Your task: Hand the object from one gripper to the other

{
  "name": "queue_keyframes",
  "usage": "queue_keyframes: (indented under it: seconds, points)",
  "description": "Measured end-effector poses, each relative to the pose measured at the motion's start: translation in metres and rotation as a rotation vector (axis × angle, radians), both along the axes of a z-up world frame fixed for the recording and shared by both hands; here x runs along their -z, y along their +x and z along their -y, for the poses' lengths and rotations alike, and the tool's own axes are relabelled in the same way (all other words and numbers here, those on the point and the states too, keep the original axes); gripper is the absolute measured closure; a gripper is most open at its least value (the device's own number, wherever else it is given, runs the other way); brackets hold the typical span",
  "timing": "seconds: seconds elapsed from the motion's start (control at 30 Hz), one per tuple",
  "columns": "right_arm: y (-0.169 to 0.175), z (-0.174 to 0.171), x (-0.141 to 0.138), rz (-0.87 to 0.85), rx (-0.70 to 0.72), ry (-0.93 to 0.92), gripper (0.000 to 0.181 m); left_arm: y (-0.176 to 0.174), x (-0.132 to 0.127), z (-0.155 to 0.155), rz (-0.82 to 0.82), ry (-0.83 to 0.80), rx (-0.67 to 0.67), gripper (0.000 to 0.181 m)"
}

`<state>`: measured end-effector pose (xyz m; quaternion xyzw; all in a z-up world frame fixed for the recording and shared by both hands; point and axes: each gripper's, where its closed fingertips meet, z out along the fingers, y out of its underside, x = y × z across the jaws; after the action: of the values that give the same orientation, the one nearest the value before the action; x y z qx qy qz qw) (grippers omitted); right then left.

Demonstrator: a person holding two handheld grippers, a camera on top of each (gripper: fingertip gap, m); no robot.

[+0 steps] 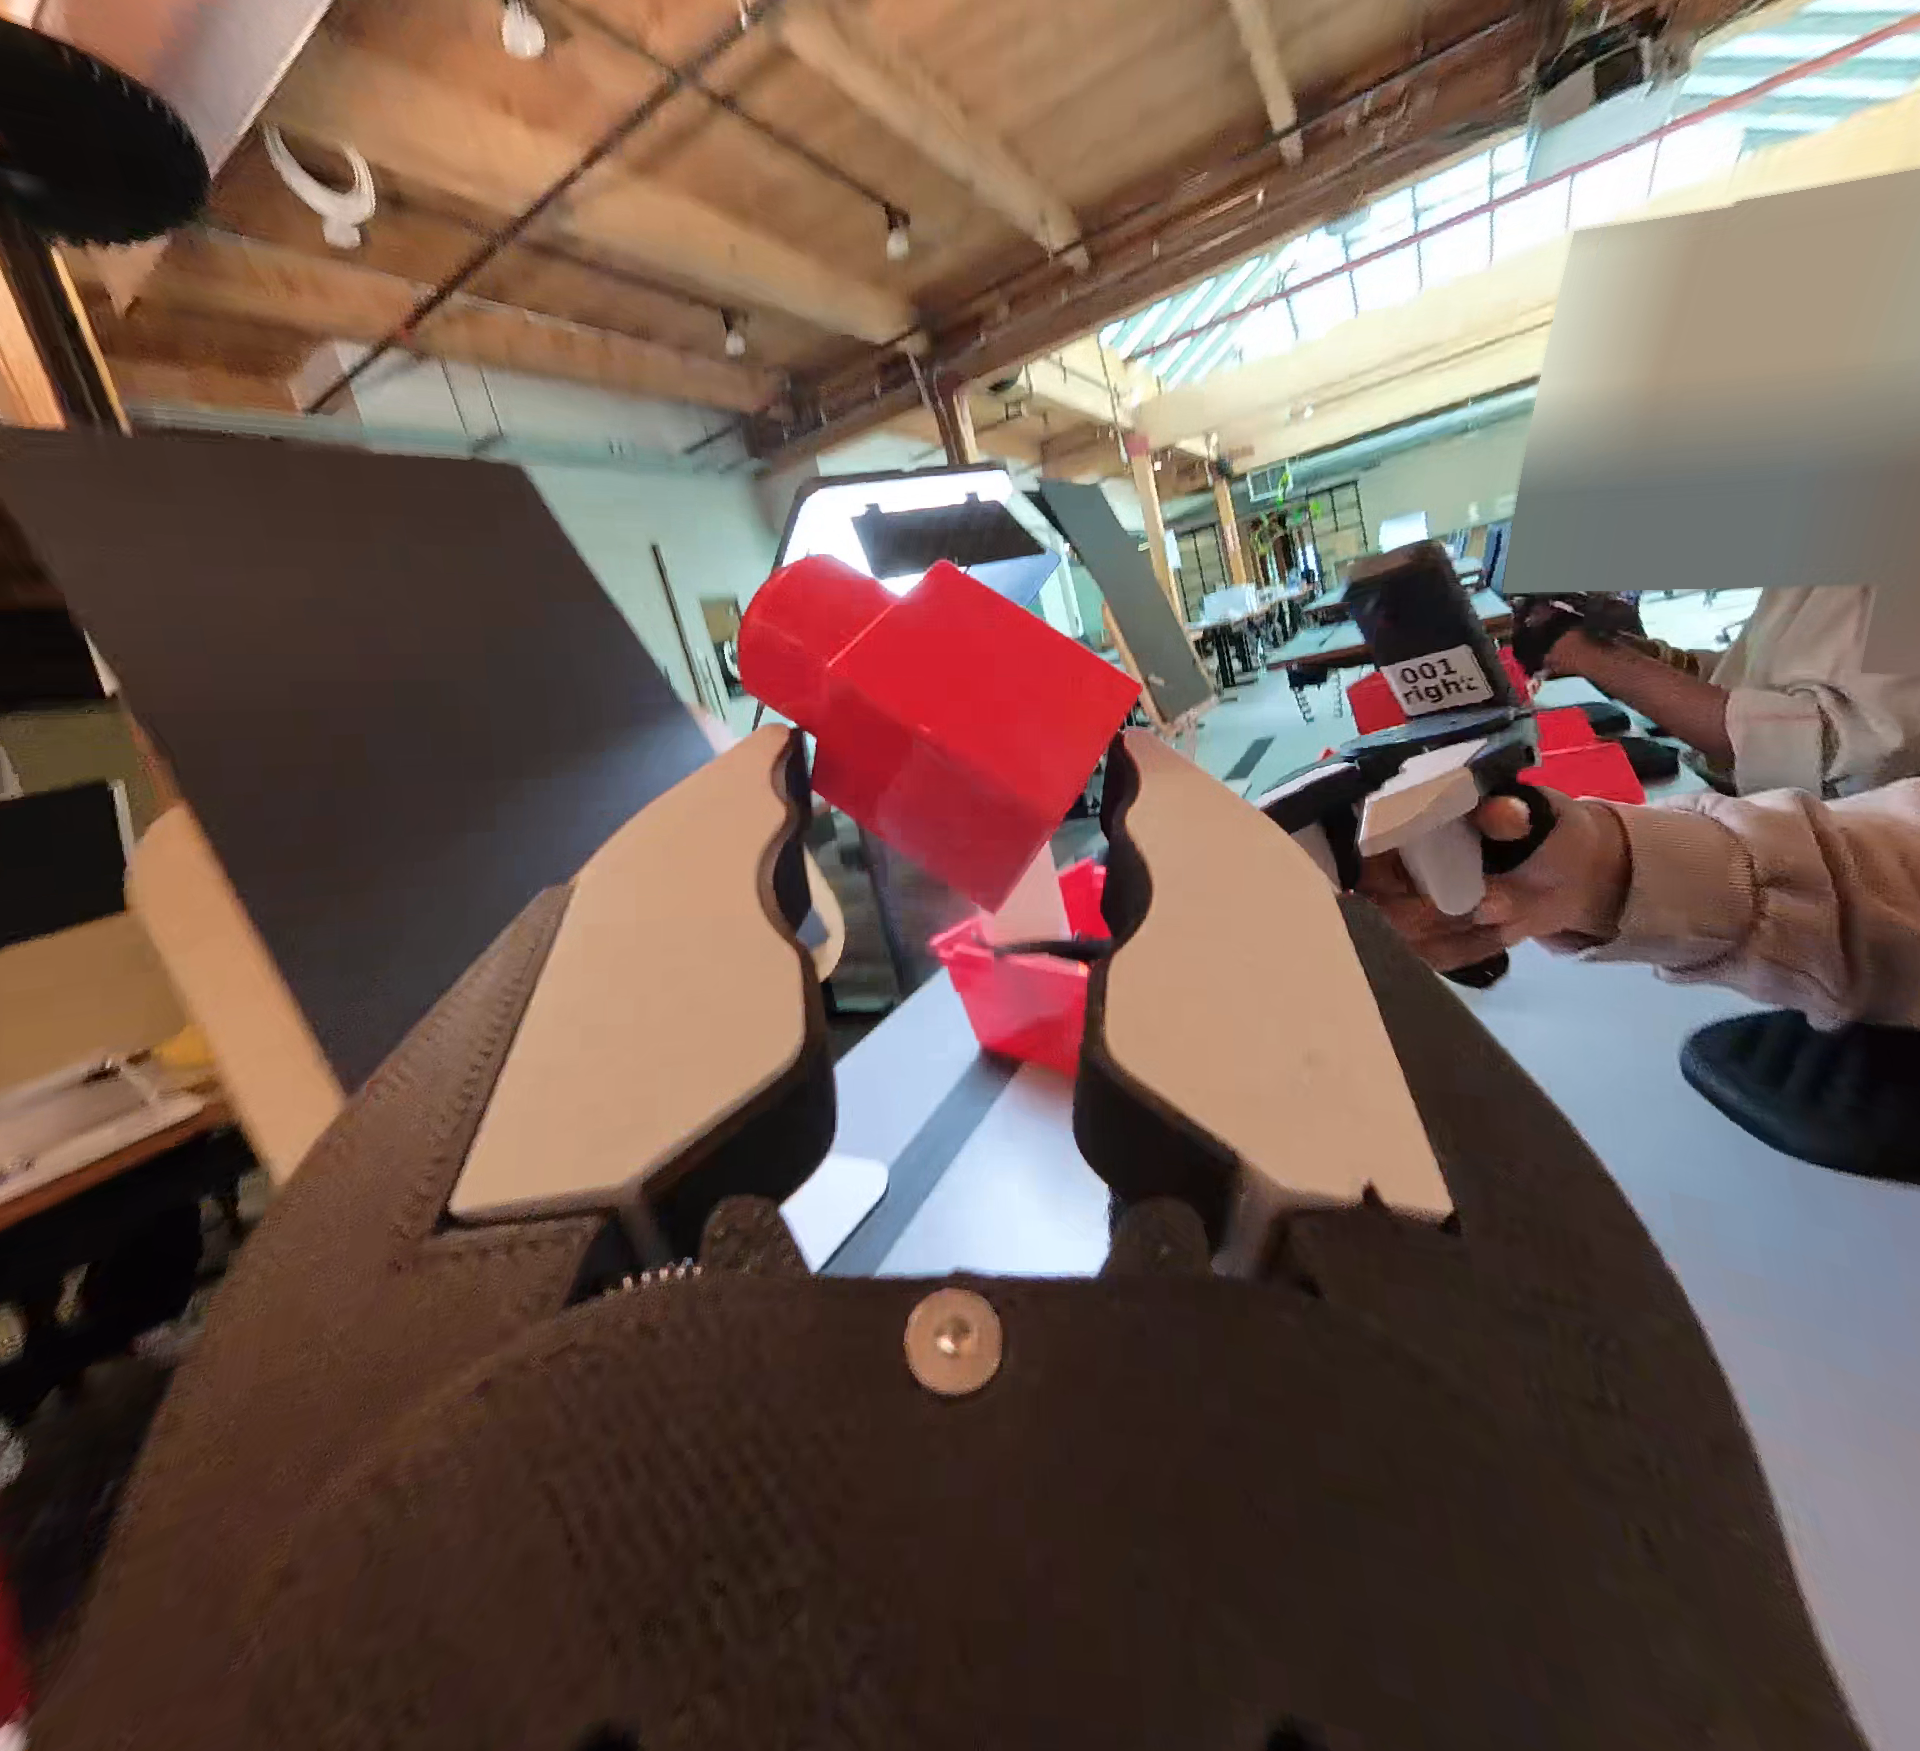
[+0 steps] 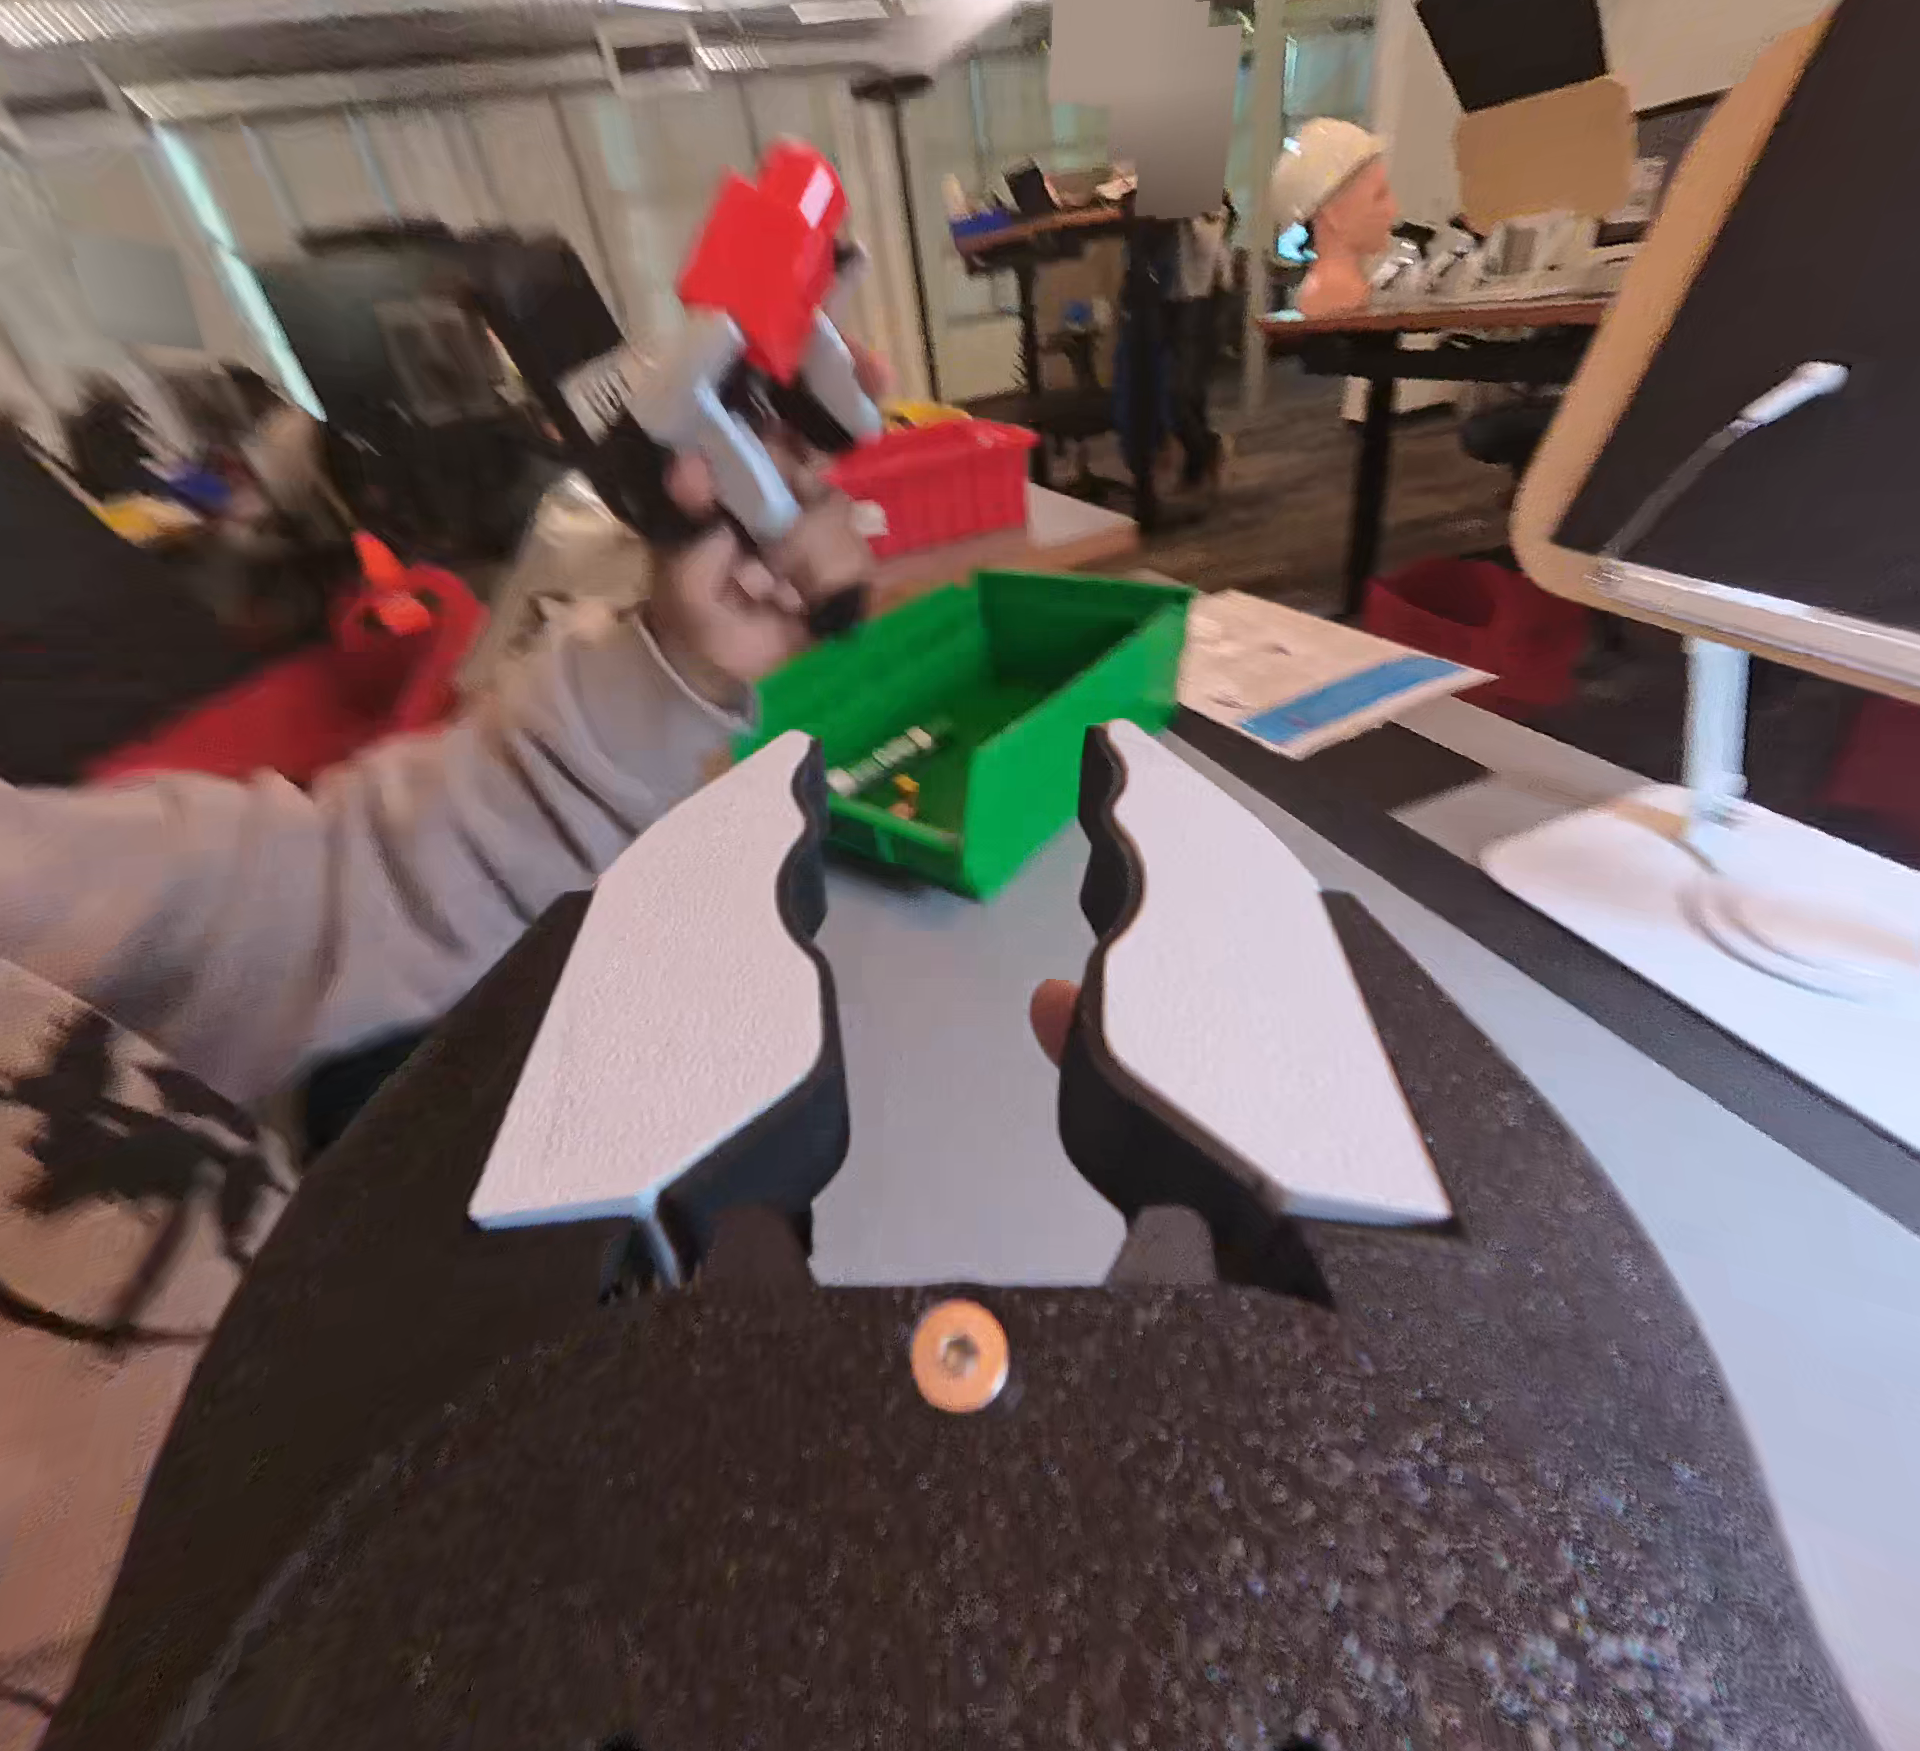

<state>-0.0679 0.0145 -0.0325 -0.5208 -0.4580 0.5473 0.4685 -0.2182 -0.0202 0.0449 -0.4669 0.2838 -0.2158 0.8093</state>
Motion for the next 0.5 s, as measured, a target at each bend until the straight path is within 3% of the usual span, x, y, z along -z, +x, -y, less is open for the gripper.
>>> queue_keyframes:
  seconds: [0.07,0.13,0.27,0.3,0.4,0.5]
  points:
    - [-0.012,0.013,-0.025,-0.075,-0.065,-0.107,0.126,0.035,0.006,-0.010,-0.040,0.042,-0.017,0.127]
    - [-0.022,0.013,-0.035,-0.099,-0.043,-0.152,0.121,0.071,0.018,-0.023,-0.162,0.082,-0.094,0.127]
    - [-0.041,0.020,-0.007,-0.004,-0.026,-0.106,0.126,0.125,0.048,-0.033,-0.418,0.181,-0.255,0.127]
    - [-0.040,0.024,-0.001,-0.006,-0.057,-0.094,0.144,0.130,0.057,-0.036,-0.461,0.186,-0.291,0.127]
    - [-0.037,0.016,0.018,0.067,-0.066,-0.015,0.146,0.127,0.079,-0.043,-0.505,0.159,-0.324,0.129]
    - [-0.027,0.001,0.020,0.094,-0.030,0.085,0.146,0.121,0.095,-0.044,-0.485,0.049,-0.234,0.135]
